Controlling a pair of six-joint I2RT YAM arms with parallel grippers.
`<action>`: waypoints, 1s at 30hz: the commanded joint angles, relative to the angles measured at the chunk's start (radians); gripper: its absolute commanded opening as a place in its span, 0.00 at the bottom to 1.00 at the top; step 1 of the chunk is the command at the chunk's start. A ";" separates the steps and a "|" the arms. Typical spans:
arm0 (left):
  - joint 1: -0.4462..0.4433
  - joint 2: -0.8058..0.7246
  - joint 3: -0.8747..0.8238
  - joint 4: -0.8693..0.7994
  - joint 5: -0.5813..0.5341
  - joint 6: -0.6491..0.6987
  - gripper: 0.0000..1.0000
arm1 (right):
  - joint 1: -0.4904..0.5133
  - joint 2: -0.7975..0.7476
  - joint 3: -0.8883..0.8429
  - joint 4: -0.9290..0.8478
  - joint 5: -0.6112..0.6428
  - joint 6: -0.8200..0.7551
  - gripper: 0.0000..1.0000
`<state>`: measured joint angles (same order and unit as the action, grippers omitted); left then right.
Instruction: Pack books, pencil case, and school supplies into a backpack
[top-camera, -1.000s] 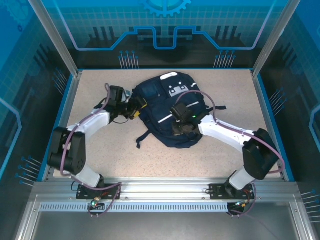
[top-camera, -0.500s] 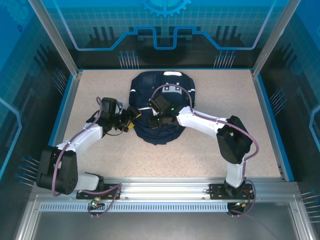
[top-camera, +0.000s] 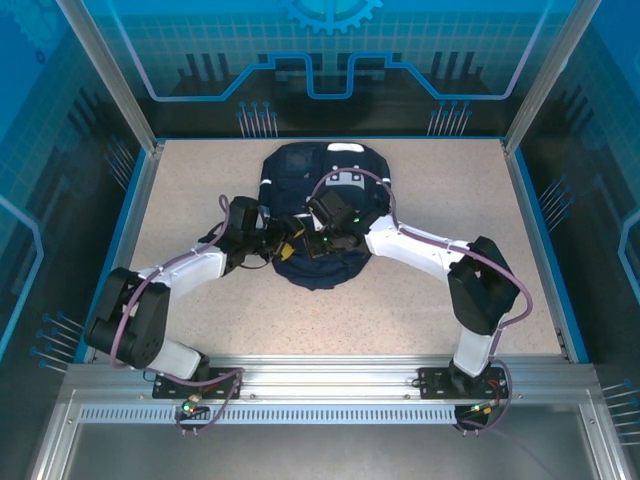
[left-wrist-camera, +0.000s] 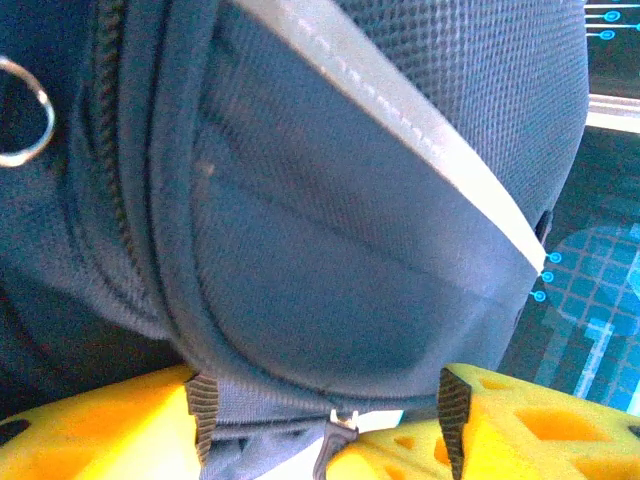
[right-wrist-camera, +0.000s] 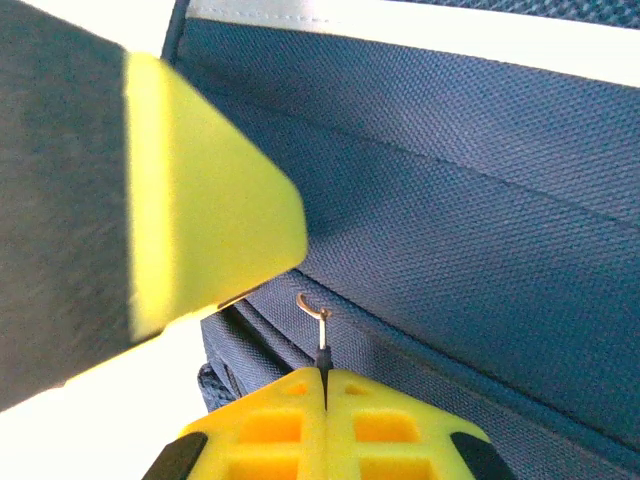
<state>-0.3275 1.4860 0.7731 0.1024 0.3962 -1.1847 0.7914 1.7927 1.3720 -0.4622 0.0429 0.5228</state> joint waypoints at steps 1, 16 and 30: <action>-0.014 0.041 0.046 0.062 -0.041 -0.043 0.59 | -0.010 -0.031 -0.009 0.005 -0.028 -0.005 0.00; -0.018 0.093 0.019 0.107 -0.172 -0.109 0.21 | 0.013 -0.078 -0.035 -0.127 0.240 0.016 0.00; 0.004 0.077 0.013 0.076 -0.166 -0.055 0.00 | -0.050 -0.168 -0.110 -0.294 0.452 0.010 0.00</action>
<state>-0.3489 1.5589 0.7891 0.1699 0.2993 -1.2919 0.7643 1.6699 1.2881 -0.6949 0.5068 0.5617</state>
